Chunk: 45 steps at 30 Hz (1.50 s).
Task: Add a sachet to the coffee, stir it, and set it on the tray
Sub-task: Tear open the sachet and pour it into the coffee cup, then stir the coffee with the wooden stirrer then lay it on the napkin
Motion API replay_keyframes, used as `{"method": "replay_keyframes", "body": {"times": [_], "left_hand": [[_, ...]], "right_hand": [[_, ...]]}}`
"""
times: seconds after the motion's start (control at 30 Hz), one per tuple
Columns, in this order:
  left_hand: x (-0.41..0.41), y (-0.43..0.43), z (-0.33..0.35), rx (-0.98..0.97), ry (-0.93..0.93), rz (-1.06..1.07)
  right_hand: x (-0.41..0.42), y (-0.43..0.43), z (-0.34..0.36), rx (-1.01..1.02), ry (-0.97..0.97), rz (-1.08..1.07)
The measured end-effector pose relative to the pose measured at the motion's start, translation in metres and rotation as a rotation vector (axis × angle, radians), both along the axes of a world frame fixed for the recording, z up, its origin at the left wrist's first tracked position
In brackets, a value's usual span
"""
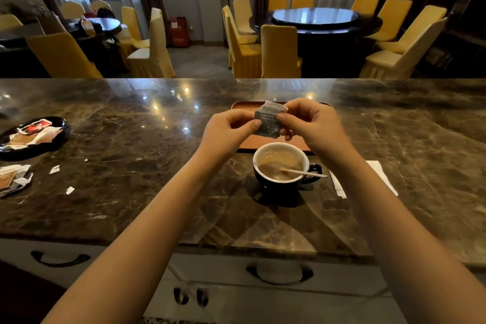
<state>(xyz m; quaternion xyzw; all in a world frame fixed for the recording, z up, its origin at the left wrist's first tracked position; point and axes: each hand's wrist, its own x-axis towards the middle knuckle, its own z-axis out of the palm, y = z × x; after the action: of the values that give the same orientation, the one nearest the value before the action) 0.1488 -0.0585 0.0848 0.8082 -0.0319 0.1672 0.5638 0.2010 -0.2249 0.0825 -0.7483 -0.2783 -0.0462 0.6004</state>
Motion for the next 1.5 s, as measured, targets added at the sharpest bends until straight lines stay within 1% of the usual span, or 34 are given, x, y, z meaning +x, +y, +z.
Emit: {"method": "replay_keyframes", "body": {"times": [0.13,0.23,0.37,0.47,0.53,0.6,0.73,0.8,0.93,1.03,1.13,1.23,1.3,1.4,1.47,1.5], "left_hand": [[-0.003,0.004,-0.003,-0.015,0.006,-0.031],[-0.005,0.006,-0.004,-0.080,-0.017,0.007],[-0.005,0.016,-0.007,-0.118,0.016,0.044],[-0.010,0.030,-0.013,-0.143,0.047,0.113],[-0.014,0.044,-0.022,-0.107,0.091,0.185],[-0.020,0.061,-0.033,-0.081,0.176,0.248],[-0.030,0.088,-0.057,-0.129,0.370,0.335],[-0.032,0.094,-0.070,-0.066,0.394,0.393],[-0.029,0.097,-0.094,0.209,0.366,0.504],[-0.028,0.094,-0.102,0.379,0.308,0.560],[-0.029,0.090,-0.107,0.512,0.270,0.594],[-0.029,0.087,-0.108,0.586,0.244,0.626],[-0.029,0.081,-0.109,0.641,0.188,0.633],[-0.025,0.064,-0.107,0.739,0.058,0.551],[-0.020,0.048,-0.106,0.770,0.019,0.407],[-0.016,0.040,-0.106,0.777,0.029,0.332]], "right_hand": [[-0.003,0.007,-0.001,-0.017,0.002,-0.001],[-0.006,0.011,-0.001,-0.035,-0.015,0.009],[-0.008,0.009,0.000,-0.084,-0.042,0.006],[-0.008,-0.002,-0.001,-0.125,-0.056,-0.039],[-0.009,-0.014,-0.005,-0.170,-0.077,-0.079],[-0.012,-0.028,-0.012,-0.236,-0.101,-0.139],[-0.020,-0.055,-0.024,-0.329,-0.148,-0.219],[-0.025,-0.064,-0.030,-0.382,-0.153,-0.220],[-0.034,-0.069,-0.043,-0.494,-0.129,-0.186],[-0.038,-0.070,-0.048,-0.519,-0.064,-0.163],[-0.041,-0.068,-0.046,-0.460,0.002,-0.139],[-0.044,-0.064,-0.044,-0.384,0.069,-0.107],[-0.045,-0.063,-0.043,-0.329,0.126,-0.066],[-0.044,-0.064,-0.044,-0.262,0.202,0.000],[-0.043,-0.063,-0.046,-0.232,0.216,0.013],[-0.042,-0.062,-0.046,-0.215,0.218,0.009]]}}
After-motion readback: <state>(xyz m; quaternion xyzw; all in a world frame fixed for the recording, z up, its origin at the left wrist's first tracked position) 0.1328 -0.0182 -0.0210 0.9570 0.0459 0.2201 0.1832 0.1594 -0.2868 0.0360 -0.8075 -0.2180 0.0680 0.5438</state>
